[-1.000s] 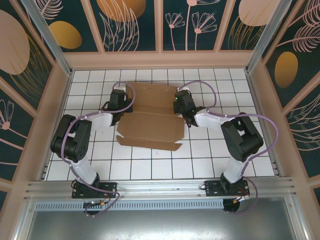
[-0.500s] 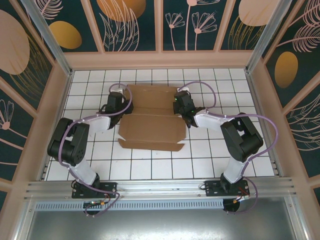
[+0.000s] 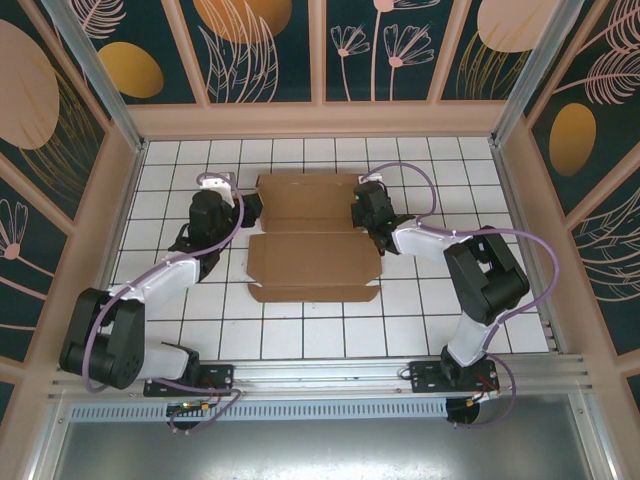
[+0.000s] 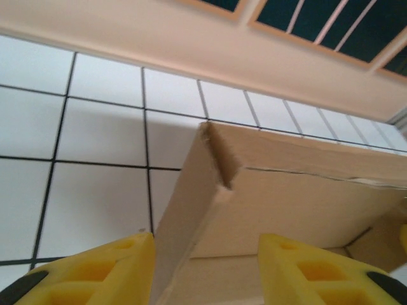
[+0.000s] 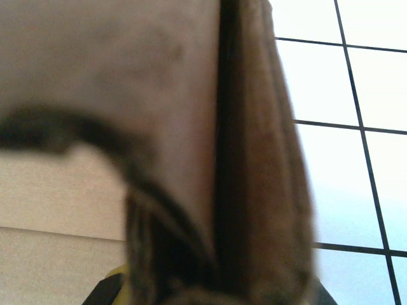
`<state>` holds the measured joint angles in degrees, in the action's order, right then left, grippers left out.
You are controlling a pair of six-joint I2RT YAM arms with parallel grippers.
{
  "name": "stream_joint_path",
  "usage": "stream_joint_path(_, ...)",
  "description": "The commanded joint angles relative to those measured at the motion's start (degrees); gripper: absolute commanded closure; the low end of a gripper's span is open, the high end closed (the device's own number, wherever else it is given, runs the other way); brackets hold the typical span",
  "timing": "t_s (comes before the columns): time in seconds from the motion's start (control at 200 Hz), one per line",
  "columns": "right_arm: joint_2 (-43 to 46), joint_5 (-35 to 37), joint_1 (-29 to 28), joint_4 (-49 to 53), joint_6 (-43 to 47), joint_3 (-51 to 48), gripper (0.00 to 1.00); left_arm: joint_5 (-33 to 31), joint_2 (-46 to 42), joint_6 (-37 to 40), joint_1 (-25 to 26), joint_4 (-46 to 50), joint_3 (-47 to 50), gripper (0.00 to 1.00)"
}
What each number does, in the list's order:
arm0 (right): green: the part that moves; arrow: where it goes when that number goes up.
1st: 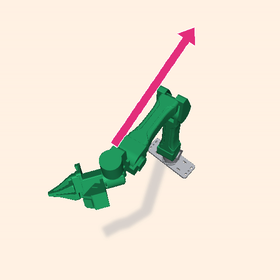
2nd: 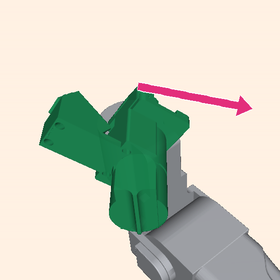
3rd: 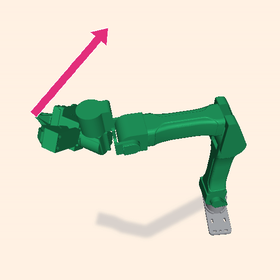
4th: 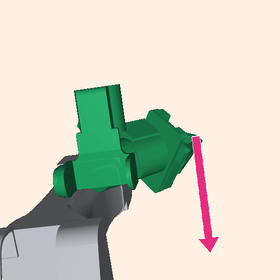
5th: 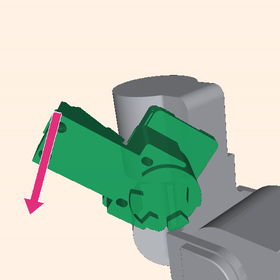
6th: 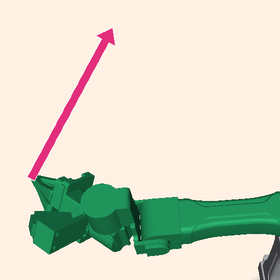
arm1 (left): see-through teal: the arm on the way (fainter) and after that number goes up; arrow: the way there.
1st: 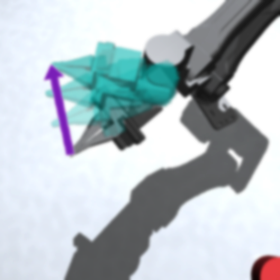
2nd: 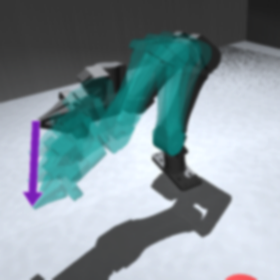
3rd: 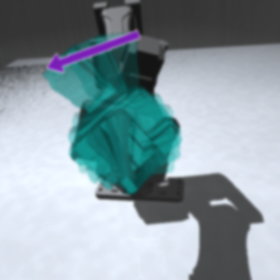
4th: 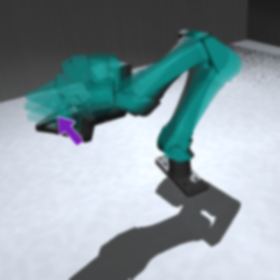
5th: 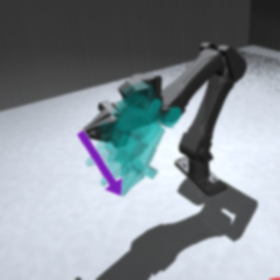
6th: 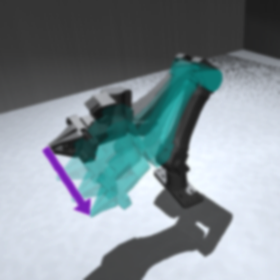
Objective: Fold the paper box
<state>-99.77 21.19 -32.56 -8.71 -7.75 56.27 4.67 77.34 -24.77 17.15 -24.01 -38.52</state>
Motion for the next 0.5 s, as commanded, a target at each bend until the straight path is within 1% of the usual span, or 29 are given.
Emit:
stream_joint_path(0.0, 1.4, 1.4, 0.5, 0.8, 1.3, -1.4, 0.98, 4.0, -2.2, -1.2, -0.2, -5.1, -0.2, 0.54)
stream_joint_path(0.085, 2.1, 1.3, 0.5, -0.8, 1.9, -2.4, 0.96, 3.2, -1.5, -2.6, -0.2, -4.3, -3.0, 0.54)
stream_joint_path(0.14, 2.6, 1.3, 0.5, -1.6, 1.9, -3.1, 0.95, 1.4, -0.2, -3.6, -0.3, -3.0, -5.5, 0.53)
stream_joint_path(0.245, 3.1, 0.8, 0.5, -2.4, 2.0, -3.7, 0.93, -2.6, 2.9, -6.5, -0.7, -0.3, -9.8, 0.46)
stream_joint_path(0.405, 2.6, 0.6, 0.4, -2.4, 2.0, -3.6, 0.92, 3.9, 8.8, -10.7, -2.2, -1.7, -12.9, 0.46)
stream_joint_path(0.495, 2.8, 0.8, 0.4, -2.7, 1.9, -4.0, 0.91, 7.3, 11.3, -12.5, -2.2, -3.5, -12.2, 0.48)
